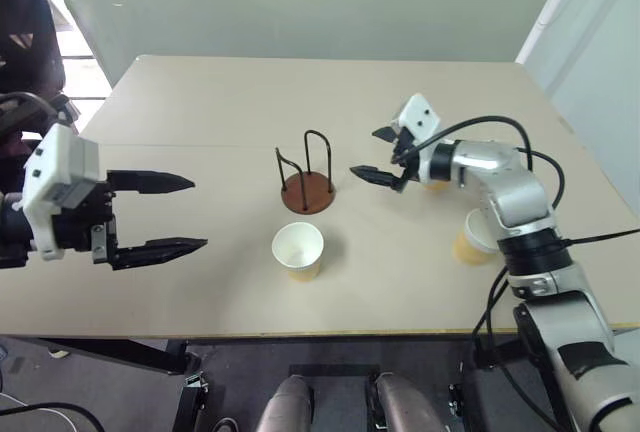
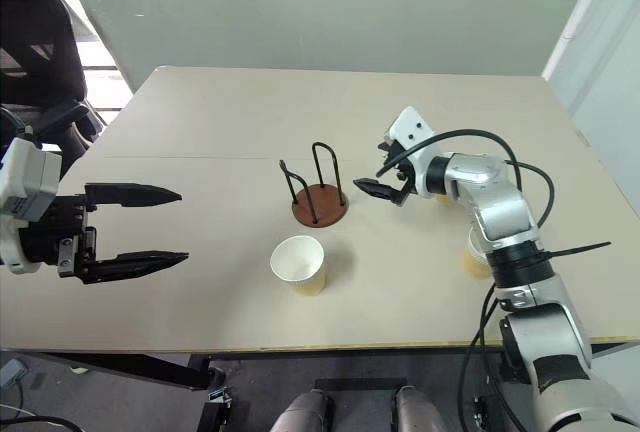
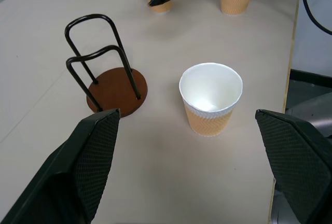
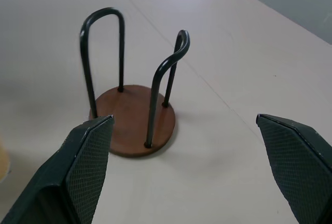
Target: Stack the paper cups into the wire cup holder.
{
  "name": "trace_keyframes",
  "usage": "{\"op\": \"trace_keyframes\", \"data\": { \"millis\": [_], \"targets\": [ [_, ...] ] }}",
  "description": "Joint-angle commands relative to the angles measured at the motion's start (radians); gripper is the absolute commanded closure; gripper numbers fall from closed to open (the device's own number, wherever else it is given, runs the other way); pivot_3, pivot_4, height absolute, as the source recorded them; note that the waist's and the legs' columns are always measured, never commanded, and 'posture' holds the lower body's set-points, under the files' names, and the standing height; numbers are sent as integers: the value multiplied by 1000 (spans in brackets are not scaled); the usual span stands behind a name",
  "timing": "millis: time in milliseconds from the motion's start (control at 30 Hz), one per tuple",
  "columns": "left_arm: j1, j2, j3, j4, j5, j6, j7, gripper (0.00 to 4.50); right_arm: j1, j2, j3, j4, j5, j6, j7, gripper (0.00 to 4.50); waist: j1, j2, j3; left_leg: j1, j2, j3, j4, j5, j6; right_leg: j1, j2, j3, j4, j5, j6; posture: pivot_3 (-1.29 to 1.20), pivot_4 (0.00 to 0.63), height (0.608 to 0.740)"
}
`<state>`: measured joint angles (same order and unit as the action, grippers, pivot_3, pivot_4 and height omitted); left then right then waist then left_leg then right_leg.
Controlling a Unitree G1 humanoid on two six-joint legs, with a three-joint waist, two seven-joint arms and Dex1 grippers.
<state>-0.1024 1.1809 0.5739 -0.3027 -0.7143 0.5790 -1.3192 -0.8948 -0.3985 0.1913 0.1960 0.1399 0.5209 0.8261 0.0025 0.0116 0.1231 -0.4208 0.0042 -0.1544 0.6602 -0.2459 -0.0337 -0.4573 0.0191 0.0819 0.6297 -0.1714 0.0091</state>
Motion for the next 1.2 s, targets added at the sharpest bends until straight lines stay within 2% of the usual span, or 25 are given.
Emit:
{"op": "trace_keyframes", "data": {
  "millis": [33, 500, 767, 900, 1200],
  "targets": [
    [4, 0, 44, -27, -10, 6, 12, 0, -36, 35, 9, 27, -25, -10, -41, 30, 0, 0, 0, 0, 0, 0, 0, 0, 0, 0, 0, 0, 0, 0, 0, 0, 150, 740],
    [36, -6, 85, -58, -19, 30, 23, 0, -98, 177, 13, 220, -69, -93, -97, 30, 0, 0, 0, -1, 1, 0, -2, -1, -2, -2, 0, 0, 0, -1, -1, 0, 150, 740],
    [57, -8, 117, -70, -17, 44, 23, 0, -120, 193, 9, 294, -82, -140, -92, 30, 1, 0, 0, -1, 2, 0, -2, -2, -4, -2, 0, -1, 0, -1, -3, 0, 150, 740],
    [63, -9, 123, -75, -18, 47, 24, 0, -126, 204, 9, 314, -86, -153, -92, 926, 1, 0, 0, -1, 3, 0, -3, -2, -4, -2, 1, -1, 0, -1, -3, 0, 150, 740],
    [65, -11, 122, -75, -18, 45, 27, 0, -131, 205, 2, 317, -90, -152, -104, 4209, 1, 0, 0, -1, 4, 0, -3, -3, -5, -3, 2, -1, 0, -1, -3, 0, 150, 740]
  ]
}}
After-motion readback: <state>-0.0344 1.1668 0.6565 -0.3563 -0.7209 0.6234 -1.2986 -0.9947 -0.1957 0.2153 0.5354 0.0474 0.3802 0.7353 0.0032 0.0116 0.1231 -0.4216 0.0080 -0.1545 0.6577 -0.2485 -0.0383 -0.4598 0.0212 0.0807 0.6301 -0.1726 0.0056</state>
